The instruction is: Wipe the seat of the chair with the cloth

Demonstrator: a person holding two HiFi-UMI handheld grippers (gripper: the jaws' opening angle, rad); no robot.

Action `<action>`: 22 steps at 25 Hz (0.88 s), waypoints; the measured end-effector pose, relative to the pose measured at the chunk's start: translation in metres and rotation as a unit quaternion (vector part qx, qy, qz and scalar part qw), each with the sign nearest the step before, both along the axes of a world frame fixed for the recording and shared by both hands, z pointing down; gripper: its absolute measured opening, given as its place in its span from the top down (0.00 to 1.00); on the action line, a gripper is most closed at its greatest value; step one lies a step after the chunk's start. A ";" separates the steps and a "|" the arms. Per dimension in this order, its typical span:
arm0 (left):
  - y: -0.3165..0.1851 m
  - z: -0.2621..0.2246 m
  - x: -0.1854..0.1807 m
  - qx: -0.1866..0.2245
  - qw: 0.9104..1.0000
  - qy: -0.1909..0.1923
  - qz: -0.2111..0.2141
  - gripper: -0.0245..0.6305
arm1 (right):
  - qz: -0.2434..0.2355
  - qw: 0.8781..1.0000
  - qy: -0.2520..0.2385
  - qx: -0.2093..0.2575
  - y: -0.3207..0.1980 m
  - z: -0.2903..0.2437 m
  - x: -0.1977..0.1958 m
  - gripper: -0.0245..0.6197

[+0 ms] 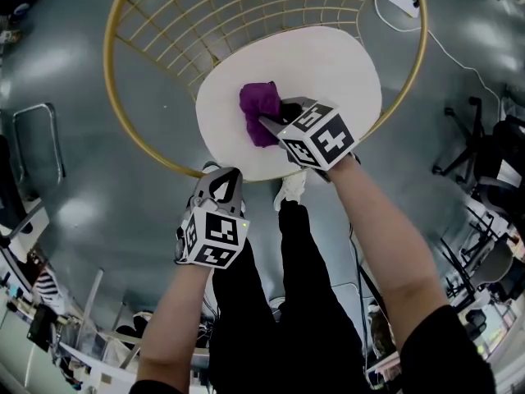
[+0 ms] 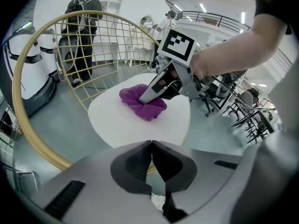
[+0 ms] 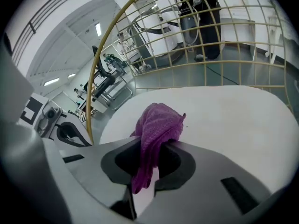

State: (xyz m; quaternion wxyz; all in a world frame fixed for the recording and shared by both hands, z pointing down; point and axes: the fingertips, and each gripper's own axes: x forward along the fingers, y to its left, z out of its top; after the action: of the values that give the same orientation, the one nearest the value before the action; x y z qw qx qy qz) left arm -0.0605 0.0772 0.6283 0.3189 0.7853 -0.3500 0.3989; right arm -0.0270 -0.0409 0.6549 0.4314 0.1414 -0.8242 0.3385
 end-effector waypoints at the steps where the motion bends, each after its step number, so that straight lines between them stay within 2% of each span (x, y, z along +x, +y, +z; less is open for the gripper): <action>1: 0.000 0.001 0.000 -0.001 1.000 -0.001 -0.001 0.93 | 0.000 1.000 0.014 0.009 -0.006 0.002 0.010 0.85; 4: 0.000 0.002 0.000 -0.004 1.000 -0.006 -0.003 0.93 | 0.010 0.998 0.058 0.033 -0.025 0.010 0.051 0.85; 11: -0.002 0.004 0.000 -0.010 1.000 -0.012 -0.016 0.94 | 0.048 0.992 0.108 0.055 -0.064 0.007 0.133 0.85; 22: -0.003 0.005 -0.001 -0.020 0.999 -0.013 -0.028 0.93 | 0.096 0.984 0.136 0.070 -0.095 -0.009 0.192 0.85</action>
State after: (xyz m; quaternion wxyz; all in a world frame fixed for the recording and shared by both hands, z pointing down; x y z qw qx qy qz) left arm -0.0612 0.0743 0.6334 0.3414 0.7630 -0.3680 0.4071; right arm 0.1649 -0.1361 0.6460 0.4941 0.2947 -0.7619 0.2975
